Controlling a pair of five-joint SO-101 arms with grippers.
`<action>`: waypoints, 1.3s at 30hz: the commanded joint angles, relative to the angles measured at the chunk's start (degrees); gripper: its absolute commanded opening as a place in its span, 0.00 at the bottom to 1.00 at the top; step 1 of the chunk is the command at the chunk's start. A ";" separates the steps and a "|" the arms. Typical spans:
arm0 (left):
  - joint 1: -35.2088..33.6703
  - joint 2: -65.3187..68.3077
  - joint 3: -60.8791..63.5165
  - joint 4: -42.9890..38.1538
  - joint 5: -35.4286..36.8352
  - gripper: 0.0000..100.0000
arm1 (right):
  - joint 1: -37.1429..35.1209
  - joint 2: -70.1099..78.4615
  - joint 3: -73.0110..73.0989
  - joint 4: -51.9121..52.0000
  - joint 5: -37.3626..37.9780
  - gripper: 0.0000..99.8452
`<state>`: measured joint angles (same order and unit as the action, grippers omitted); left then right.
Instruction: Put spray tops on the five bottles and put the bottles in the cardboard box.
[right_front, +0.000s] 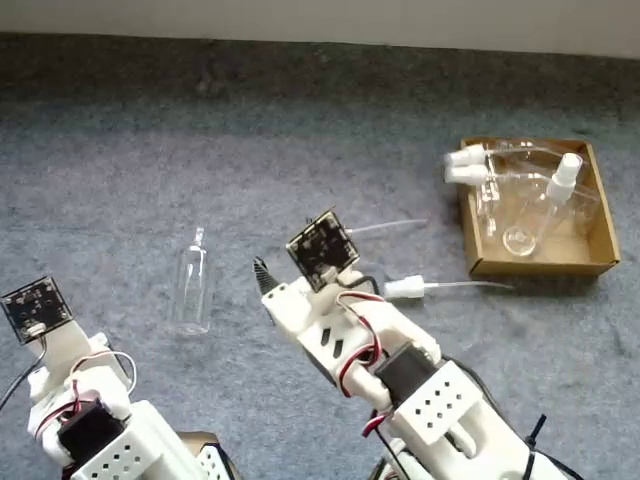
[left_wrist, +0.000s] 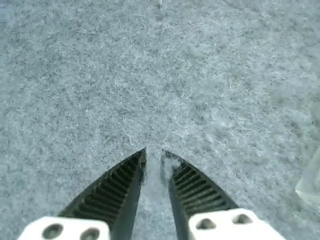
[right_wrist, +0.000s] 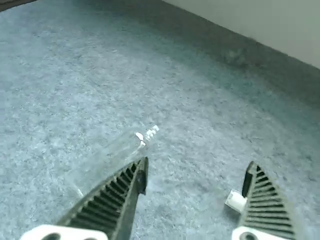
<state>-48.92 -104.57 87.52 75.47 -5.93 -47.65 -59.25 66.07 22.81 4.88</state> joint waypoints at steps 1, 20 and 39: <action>-0.40 -0.22 -0.31 -1.14 -0.26 0.01 | -2.68 -0.92 2.86 -4.53 4.75 0.28; 6.81 -0.22 1.01 -1.14 -0.26 0.01 | 0.40 -0.04 -10.77 3.38 2.02 0.28; 7.08 -0.22 1.63 -1.32 -0.26 0.01 | -4.79 56.40 -54.02 15.08 -24.88 0.28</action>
<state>-43.91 -104.40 88.84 75.30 -6.02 -51.60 -5.98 18.07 37.58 -13.85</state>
